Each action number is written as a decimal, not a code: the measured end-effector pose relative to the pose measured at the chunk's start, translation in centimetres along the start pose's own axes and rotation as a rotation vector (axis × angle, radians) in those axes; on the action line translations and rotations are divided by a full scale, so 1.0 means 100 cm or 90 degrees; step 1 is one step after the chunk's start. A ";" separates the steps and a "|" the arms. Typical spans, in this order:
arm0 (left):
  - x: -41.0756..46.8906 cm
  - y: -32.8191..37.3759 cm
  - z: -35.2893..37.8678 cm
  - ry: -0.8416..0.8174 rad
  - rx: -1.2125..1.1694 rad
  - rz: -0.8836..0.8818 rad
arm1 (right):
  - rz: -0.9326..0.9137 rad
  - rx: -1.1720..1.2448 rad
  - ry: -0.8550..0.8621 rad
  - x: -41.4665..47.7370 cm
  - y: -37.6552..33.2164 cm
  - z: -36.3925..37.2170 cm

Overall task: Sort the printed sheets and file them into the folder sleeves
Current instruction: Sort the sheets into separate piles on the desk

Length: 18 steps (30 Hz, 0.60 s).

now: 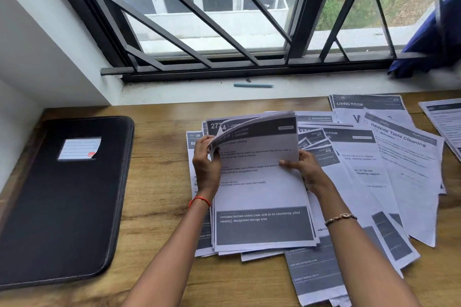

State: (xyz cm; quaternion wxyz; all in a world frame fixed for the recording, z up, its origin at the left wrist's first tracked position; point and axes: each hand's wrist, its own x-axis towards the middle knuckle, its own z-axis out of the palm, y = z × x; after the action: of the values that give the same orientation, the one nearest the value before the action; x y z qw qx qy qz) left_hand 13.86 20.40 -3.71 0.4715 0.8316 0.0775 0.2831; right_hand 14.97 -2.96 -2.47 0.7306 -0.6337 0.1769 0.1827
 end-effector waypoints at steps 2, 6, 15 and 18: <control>0.002 0.001 -0.001 -0.012 -0.011 -0.046 | 0.001 -0.004 0.001 0.000 0.000 0.000; 0.006 0.001 -0.002 -0.017 -0.056 -0.125 | 0.002 0.000 0.003 0.000 0.000 0.000; 0.009 -0.008 -0.001 -0.063 -0.062 -0.109 | 0.002 0.001 -0.005 0.000 0.000 -0.001; 0.010 -0.008 -0.001 -0.051 -0.067 -0.115 | 0.000 0.002 -0.008 0.000 0.001 -0.002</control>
State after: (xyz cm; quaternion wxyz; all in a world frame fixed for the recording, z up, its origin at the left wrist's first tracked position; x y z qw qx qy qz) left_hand 14.69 21.29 -3.93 0.5405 0.8062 0.1180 0.2095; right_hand 14.96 -3.18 -2.60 0.7327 -0.6313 0.1725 0.1866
